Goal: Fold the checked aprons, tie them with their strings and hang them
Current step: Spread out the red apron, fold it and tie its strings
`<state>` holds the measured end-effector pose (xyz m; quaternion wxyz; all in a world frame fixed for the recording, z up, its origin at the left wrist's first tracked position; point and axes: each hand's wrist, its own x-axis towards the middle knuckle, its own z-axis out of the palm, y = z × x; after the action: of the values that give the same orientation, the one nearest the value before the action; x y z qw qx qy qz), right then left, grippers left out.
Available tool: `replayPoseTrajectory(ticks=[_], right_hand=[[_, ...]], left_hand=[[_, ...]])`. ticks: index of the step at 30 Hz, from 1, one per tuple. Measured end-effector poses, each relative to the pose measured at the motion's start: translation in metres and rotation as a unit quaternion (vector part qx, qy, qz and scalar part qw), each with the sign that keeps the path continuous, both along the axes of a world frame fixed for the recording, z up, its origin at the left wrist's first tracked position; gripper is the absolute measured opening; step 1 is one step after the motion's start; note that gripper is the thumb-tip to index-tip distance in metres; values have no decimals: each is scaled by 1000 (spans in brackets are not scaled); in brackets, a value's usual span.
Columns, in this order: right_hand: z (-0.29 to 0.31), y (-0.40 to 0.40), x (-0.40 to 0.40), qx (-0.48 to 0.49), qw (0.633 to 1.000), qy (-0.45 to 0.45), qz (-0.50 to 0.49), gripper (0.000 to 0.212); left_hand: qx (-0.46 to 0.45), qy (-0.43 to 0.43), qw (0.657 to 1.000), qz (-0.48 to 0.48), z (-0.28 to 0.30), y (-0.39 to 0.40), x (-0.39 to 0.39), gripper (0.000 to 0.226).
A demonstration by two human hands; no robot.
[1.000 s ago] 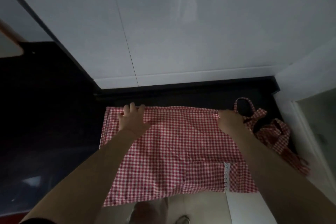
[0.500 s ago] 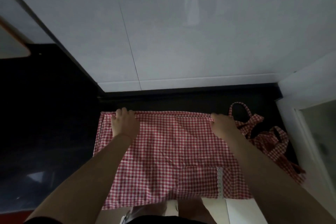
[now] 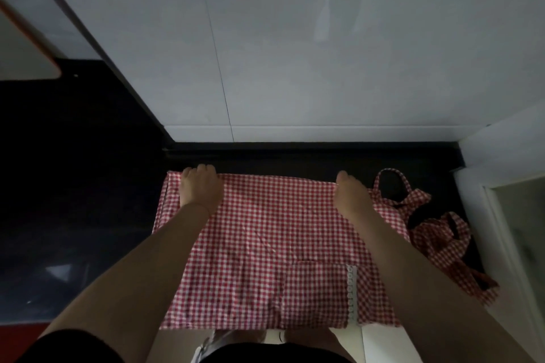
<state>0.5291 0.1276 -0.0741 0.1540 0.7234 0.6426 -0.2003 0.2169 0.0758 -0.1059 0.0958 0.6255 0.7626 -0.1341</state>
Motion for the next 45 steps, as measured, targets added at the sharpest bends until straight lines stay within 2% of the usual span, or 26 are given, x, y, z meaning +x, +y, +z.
replayPoseTrajectory(ticks=[4,10,14,16,19,22,25,27,32,36,39,42,44,45], right_hand=[[-7,5,-3,2,999,-33,20,31],[-13,9,-8,1,996,-70,56,41],[-15,11,-7,3,995,-70,68,40],[-16,10,-6,7,995,-66,70,37],[-17,9,-7,7,995,-71,71,37],[-17,9,-6,10,994,-74,86,32],[-17,11,1,20,991,-92,98,28],[-17,14,6,33,988,-104,109,28],[-12,16,10,77,983,-100,130,44],[-2,13,2,135,986,50,87,20],[7,4,4,140,983,83,89,5],[16,-4,12,111,989,77,64,5],[17,-9,19,107,990,68,54,7],[17,-12,24,121,989,66,49,8]], left_hand=[[4,24,1000,17,-2,5,-6,27],[24,46,998,19,1,3,-27,16],[25,67,997,12,0,4,-28,23],[56,70,996,19,5,1,-22,29],[105,-28,994,-32,14,-4,15,33],[18,-169,977,-128,17,-17,79,40],[-63,-147,973,-164,3,-28,103,58],[-60,-132,978,-150,-5,-36,92,61],[-25,-109,993,-40,-8,-53,46,65],[-31,-43,996,74,-3,-47,13,60],[-11,-22,987,161,10,-33,19,58],[72,-123,985,98,22,-30,61,48],[43,-173,983,38,22,-38,96,38],[13,-174,985,18,20,-43,110,41]])
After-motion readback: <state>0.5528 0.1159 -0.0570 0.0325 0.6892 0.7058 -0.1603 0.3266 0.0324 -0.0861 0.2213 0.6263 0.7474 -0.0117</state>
